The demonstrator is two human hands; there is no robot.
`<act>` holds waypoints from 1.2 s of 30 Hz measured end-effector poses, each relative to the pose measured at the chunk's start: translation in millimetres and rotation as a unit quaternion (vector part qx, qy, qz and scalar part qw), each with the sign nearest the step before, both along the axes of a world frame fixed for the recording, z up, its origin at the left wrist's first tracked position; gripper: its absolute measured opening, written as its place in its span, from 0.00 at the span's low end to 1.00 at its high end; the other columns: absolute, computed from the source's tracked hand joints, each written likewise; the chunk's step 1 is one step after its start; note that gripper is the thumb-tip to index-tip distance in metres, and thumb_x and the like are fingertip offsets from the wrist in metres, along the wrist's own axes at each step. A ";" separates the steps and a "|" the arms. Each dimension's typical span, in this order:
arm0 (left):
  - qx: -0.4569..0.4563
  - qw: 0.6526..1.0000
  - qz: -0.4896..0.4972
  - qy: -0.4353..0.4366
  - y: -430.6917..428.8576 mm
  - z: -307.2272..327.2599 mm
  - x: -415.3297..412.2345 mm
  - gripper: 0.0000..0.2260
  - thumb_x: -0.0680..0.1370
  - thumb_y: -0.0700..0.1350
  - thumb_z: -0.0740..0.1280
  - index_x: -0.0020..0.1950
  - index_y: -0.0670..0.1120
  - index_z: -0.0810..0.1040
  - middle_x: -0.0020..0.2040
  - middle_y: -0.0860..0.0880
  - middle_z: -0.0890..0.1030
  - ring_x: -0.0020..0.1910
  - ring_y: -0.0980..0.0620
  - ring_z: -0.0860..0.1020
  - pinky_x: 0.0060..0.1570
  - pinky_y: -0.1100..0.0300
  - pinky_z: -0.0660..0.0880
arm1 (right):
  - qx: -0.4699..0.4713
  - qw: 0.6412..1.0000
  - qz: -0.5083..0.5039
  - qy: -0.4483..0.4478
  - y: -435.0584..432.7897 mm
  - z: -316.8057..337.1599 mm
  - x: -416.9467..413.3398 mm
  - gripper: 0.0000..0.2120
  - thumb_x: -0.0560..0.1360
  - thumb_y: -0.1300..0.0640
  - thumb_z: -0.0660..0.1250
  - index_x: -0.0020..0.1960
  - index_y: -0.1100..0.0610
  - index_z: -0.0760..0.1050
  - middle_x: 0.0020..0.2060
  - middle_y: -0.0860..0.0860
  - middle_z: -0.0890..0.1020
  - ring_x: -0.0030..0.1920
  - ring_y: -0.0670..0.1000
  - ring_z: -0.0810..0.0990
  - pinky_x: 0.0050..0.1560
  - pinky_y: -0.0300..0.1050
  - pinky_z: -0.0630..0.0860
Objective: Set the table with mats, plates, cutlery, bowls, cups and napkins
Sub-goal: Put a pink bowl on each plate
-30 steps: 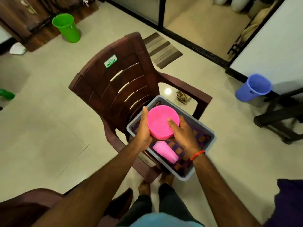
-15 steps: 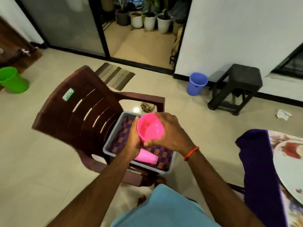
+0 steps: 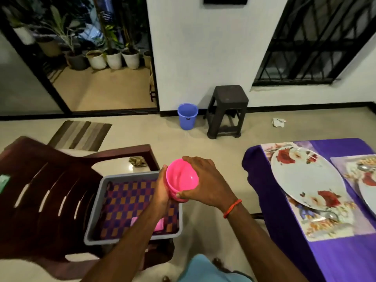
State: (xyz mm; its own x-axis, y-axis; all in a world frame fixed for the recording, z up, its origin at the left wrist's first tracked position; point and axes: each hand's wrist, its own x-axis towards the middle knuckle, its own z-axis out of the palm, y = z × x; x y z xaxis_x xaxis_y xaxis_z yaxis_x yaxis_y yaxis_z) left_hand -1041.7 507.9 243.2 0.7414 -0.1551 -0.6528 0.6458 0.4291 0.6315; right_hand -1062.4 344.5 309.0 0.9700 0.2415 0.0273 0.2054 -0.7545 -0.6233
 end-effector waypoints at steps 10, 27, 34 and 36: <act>0.052 0.998 -0.035 -0.004 -112.1 11.5 30.5 0.22 0.79 0.66 0.63 0.60 0.51 0.80 0.58 0.41 0.83 0.55 0.39 0.82 0.50 0.41 0.81 | 0.019 0.993 -0.115 -0.028 -115.5 16.5 9.0 0.51 0.60 0.36 0.81 0.76 0.43 0.61 0.70 0.41 0.70 0.68 0.47 0.67 0.64 0.45 0.70; 0.042 0.991 -0.123 0.024 -254.0 7.0 72.0 0.28 0.80 0.69 0.59 0.71 0.51 0.74 0.62 0.39 0.80 0.58 0.33 0.80 0.50 0.30 0.79 | 0.055 0.943 -0.326 -0.027 -302.5 -14.6 -10.1 0.49 0.61 0.36 0.81 0.76 0.47 0.64 0.71 0.46 0.72 0.69 0.49 0.69 0.67 0.48 0.68; 0.045 0.982 -0.181 0.022 -302.1 7.7 95.0 0.25 0.81 0.68 0.58 0.68 0.52 0.74 0.61 0.40 0.80 0.57 0.34 0.80 0.52 0.32 0.79 | 0.065 0.906 -0.418 0.011 -345.7 -46.0 -35.9 0.46 0.60 0.39 0.83 0.73 0.49 0.68 0.66 0.47 0.76 0.63 0.47 0.72 0.66 0.49 0.69; 0.047 0.979 -0.199 0.024 -317.2 7.0 103.0 0.25 0.81 0.68 0.58 0.68 0.52 0.75 0.61 0.40 0.81 0.58 0.33 0.80 0.52 0.31 0.79 | 0.060 0.894 -0.444 0.024 -355.6 -56.0 -40.2 0.47 0.59 0.35 0.81 0.72 0.47 0.67 0.66 0.46 0.76 0.65 0.50 0.72 0.67 0.50 0.70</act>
State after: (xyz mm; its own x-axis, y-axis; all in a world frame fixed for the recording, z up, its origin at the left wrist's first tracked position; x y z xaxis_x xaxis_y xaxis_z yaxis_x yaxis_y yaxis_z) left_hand -938.7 190.7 250.2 0.6021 -0.3632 -0.7110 0.7802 0.0786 0.6206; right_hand -1102.5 -11.0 252.9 0.7786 -0.6259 -0.0447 -0.4698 -0.5343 -0.7027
